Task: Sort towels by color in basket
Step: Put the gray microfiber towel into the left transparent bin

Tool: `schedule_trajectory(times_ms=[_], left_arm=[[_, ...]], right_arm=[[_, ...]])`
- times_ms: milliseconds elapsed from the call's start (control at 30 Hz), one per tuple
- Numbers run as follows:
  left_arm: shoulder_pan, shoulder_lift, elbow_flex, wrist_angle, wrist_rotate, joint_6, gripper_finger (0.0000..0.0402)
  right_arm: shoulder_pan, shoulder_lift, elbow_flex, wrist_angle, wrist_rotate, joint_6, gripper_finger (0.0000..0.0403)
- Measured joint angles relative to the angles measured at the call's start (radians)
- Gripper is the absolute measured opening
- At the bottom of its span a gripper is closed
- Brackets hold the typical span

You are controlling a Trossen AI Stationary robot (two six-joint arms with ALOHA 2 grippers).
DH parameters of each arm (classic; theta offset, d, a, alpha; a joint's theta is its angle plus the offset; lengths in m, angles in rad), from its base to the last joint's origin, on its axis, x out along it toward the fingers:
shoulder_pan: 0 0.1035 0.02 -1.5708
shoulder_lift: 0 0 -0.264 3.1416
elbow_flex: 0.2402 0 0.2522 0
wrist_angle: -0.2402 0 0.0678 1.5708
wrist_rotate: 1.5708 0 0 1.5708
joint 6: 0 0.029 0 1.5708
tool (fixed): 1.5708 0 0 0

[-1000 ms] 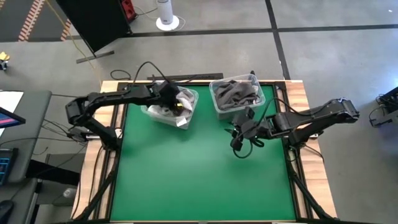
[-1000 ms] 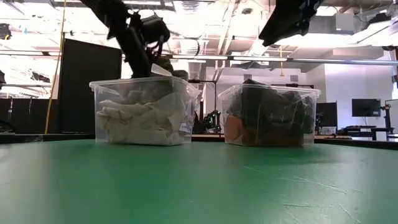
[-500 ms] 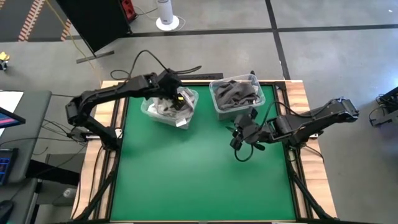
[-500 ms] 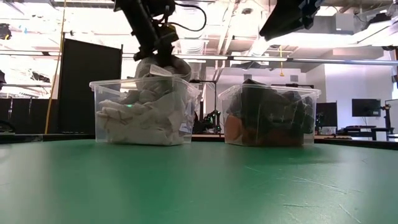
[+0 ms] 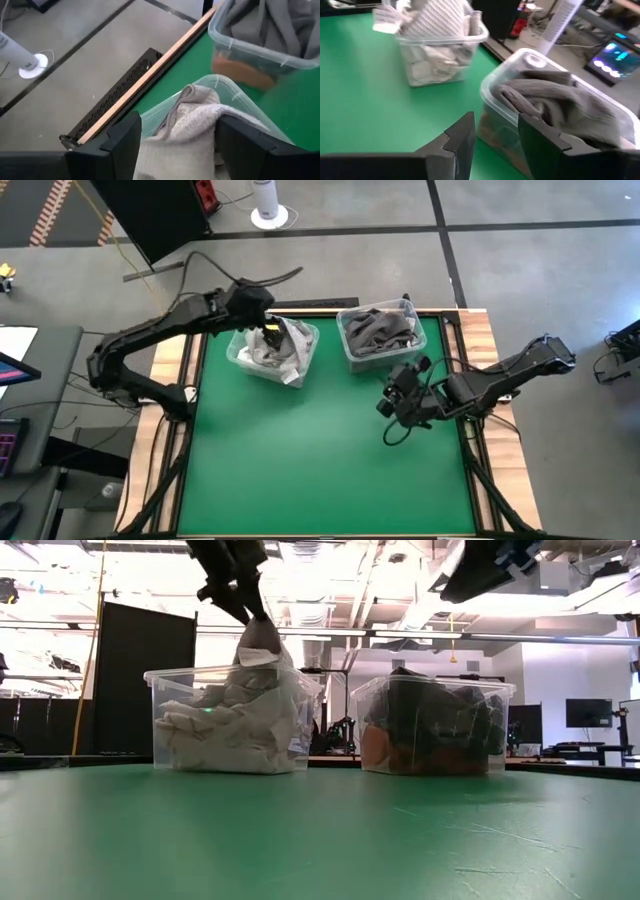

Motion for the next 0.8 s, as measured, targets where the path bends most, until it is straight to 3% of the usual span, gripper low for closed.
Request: schedule_trajectory(times_ms=[567, 667, 800], left_arm=[[-0.029, -0.036, 0.000, -0.015, 0.048, -0.047, 0.0234], [-0.029, -0.005, 0.000, -0.011, 0.054, -0.077, 0.0234], [-0.029, 0.091, 0.000, -0.017, 0.140, -0.090, 0.0234]], right_arm=[[0.108, -0.024, 0.000, -0.363, 0.161, 0.347, 0.0129], [0.123, -0.029, 0.000, -0.412, 0.188, 0.411, 0.0128], [0.136, -0.033, 0.000, -0.420, 0.202, 0.419, 0.0128]])
